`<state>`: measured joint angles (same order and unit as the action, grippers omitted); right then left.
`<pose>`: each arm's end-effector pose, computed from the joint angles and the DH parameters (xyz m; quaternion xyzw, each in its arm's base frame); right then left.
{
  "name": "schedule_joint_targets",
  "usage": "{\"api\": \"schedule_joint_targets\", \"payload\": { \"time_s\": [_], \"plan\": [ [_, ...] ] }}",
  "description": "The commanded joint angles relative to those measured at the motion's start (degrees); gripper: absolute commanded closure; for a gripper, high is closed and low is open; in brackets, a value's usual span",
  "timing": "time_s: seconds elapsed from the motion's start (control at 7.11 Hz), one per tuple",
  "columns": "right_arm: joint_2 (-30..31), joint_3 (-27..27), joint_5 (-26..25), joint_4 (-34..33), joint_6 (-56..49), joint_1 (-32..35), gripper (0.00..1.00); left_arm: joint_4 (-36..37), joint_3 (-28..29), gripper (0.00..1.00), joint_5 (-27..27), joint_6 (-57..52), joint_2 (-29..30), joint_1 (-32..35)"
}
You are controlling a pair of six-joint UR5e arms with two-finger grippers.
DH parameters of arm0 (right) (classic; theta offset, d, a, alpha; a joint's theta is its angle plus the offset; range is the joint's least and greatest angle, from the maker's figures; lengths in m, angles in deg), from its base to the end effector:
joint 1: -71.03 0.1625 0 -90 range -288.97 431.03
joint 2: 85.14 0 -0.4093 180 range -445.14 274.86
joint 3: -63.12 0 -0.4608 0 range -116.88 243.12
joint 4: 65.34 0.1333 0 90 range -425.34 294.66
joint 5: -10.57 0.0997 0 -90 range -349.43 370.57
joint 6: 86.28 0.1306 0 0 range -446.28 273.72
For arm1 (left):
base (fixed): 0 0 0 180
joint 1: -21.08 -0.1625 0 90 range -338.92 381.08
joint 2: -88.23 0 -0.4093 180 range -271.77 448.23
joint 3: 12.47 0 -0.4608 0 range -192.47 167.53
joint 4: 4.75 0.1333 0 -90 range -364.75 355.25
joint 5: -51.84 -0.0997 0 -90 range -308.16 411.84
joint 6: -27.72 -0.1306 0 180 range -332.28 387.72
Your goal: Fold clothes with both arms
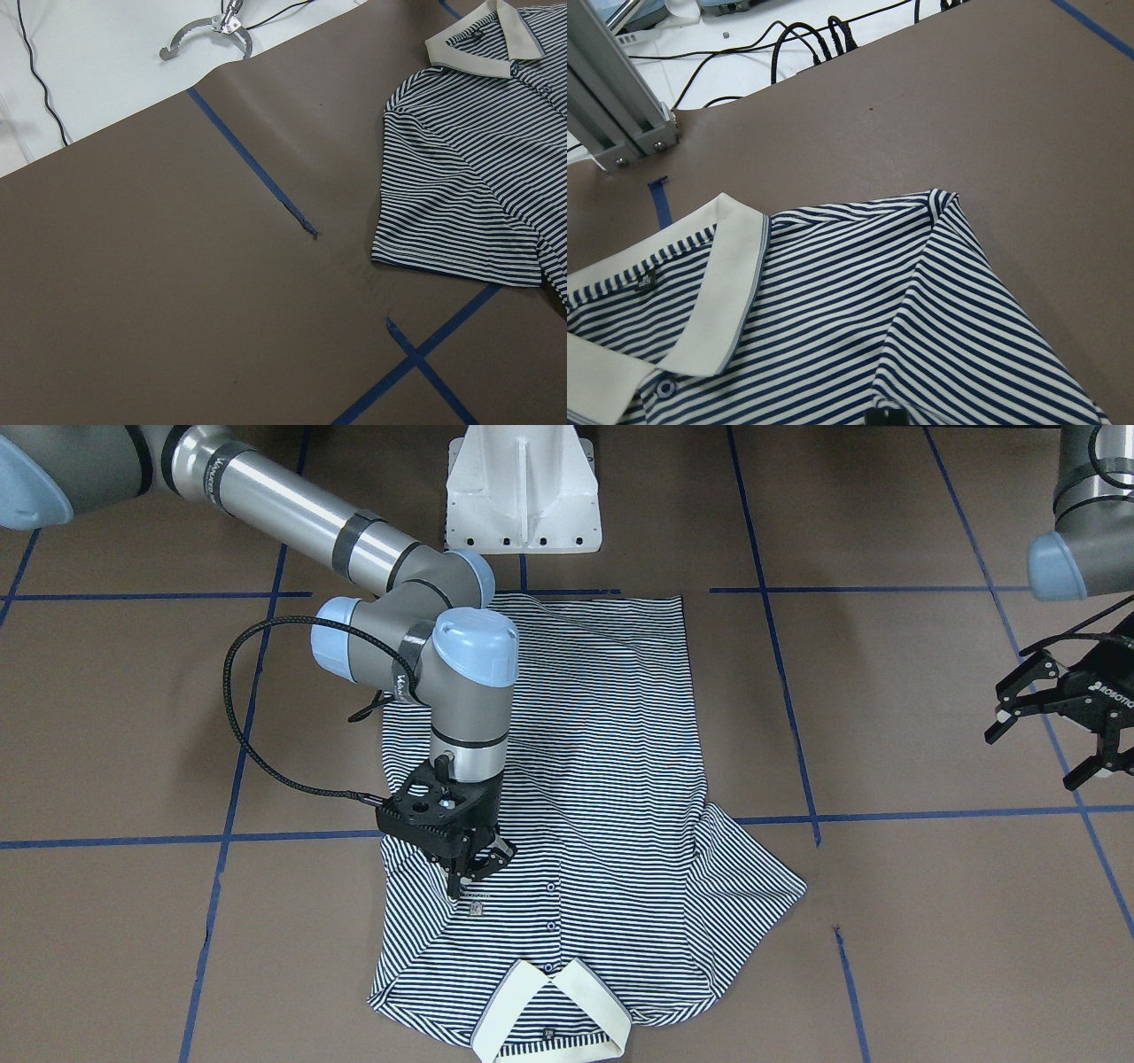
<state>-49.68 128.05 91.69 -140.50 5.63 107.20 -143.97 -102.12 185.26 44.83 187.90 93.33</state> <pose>-0.6328 -0.6527 0.1959 0.1793 -0.3382 0.3288 0.8633 0.1587 -0.6384 0.4558 0.3367 0.4439 0.1854 0.8094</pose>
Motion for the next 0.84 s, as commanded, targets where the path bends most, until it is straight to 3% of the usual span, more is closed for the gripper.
{"api": "schedule_joint_targets", "payload": {
  "time_s": [0.0, 0.14, 0.28, 0.42, 0.56, 0.7],
  "plan": [
    [-0.4, -1.2, -0.9, 0.3, 0.0, -1.1, 1.0, 0.0, -0.1, 0.0, 0.0, 0.0, 0.0, 0.0],
    [-0.9, -1.2, -0.9, 0.4, 0.0, -1.0, 1.0, 0.0, -0.1, 0.0, 0.0, -0.1, 0.0, 0.0],
    [-0.8, -1.3, -1.0, 0.4, 0.0, -1.0, 0.31, 0.0, 0.0, 0.0, 0.0, -0.1, 0.0, 0.0],
    [-0.7, -1.3, -0.9, 0.2, -1.6, -0.8, 0.0, 0.1, 0.1, 0.0, 0.0, -0.1, 0.1, -0.1],
    [-1.1, -1.0, 0.9, 0.3, -7.0, 0.8, 0.0, 0.1, 0.3, 0.0, 0.0, -0.2, 0.1, 0.0],
    [-0.5, -0.7, 9.1, 0.1, -14.6, 4.7, 0.0, 0.3, 0.8, 0.0, -0.3, -0.1, 0.1, -0.2]
  ]
}}
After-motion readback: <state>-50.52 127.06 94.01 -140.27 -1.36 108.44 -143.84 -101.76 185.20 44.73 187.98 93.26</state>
